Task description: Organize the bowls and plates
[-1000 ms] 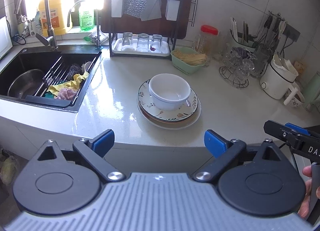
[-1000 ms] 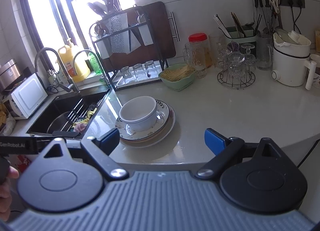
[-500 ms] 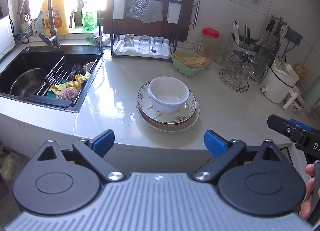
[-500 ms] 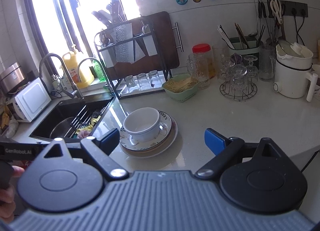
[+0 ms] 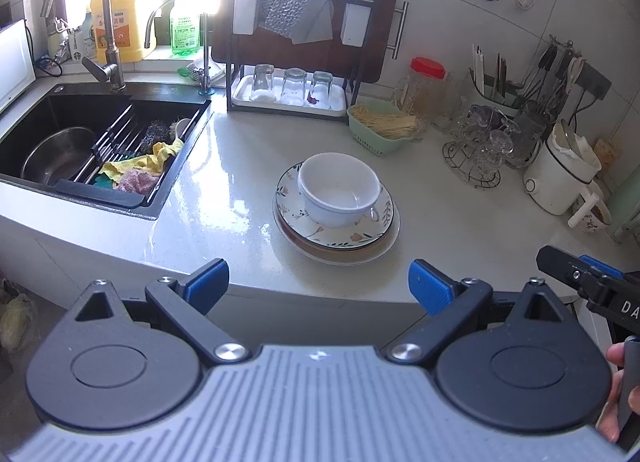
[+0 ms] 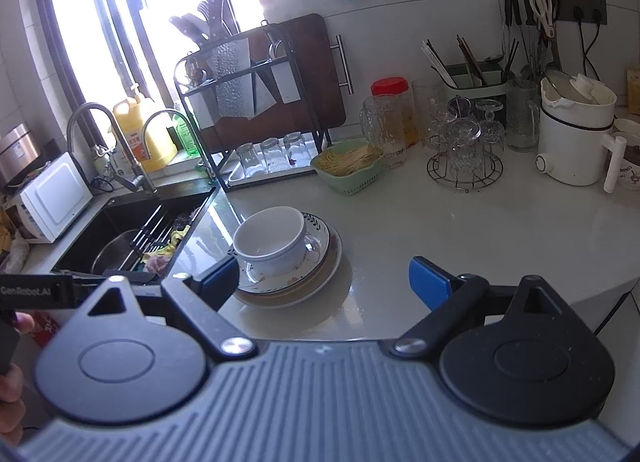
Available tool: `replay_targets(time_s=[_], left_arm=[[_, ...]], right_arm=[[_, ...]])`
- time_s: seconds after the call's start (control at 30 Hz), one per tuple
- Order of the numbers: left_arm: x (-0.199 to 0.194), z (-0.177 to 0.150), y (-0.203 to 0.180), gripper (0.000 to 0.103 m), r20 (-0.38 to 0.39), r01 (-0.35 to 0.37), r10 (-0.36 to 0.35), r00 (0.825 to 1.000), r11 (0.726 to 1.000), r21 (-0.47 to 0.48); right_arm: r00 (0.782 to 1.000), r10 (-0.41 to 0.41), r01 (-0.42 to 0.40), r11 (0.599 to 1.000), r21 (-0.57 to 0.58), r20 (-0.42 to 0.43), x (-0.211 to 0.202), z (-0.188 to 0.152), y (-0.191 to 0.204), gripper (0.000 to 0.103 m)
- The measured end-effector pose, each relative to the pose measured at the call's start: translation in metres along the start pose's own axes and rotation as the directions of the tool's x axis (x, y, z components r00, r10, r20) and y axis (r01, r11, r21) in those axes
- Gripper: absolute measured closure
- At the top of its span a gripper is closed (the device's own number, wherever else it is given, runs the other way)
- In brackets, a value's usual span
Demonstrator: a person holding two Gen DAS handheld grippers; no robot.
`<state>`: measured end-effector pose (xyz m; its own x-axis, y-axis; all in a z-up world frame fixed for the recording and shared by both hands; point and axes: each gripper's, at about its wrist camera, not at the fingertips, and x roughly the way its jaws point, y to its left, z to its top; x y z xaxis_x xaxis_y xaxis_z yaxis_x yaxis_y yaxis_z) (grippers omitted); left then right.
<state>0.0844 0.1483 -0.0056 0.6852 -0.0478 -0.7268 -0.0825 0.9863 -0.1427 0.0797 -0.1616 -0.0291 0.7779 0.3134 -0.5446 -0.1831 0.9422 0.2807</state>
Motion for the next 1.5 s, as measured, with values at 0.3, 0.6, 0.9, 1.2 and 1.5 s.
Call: replay_targets(time_s=[0.3, 0.6, 0.9, 1.2, 1.5], left_arm=[[0.002, -0.004, 0.0, 0.005, -0.013, -0.007, 0.007, 1.0, 1.0, -0.014], [-0.005, -0.003, 0.002, 0.005, 0.015, -0.011, 0.012, 1.0, 0.999, -0.034], [-0.005, 0.004, 0.005, 0.005, 0.015, -0.029, 0.029, 0.999, 0.999, -0.033], [-0.001, 0.005, 0.007, 0.005, 0.012, -0.033, 0.033, 0.999, 0.999, -0.043], [0.003, 0.008, 0.011, 0.005, 0.011, -0.048, 0.049, 0.999, 0.998, -0.044]], right_arm=[[1.0, -0.009, 0.009, 1.0, -0.002, -0.008, 0.002, -0.004, 0.0, 0.01], [1.0, -0.007, 0.007, 1.0, -0.018, -0.011, 0.002, -0.003, 0.0, 0.01], [1.0, -0.005, 0.005, 1.0, -0.03, -0.015, 0.007, 0.002, 0.005, 0.01], [0.999, -0.008, 0.007, 1.0, -0.014, -0.039, 0.014, 0.001, 0.004, 0.01], [0.999, -0.028, 0.027, 0.999, -0.018, -0.025, 0.017, 0.002, 0.006, 0.01]])
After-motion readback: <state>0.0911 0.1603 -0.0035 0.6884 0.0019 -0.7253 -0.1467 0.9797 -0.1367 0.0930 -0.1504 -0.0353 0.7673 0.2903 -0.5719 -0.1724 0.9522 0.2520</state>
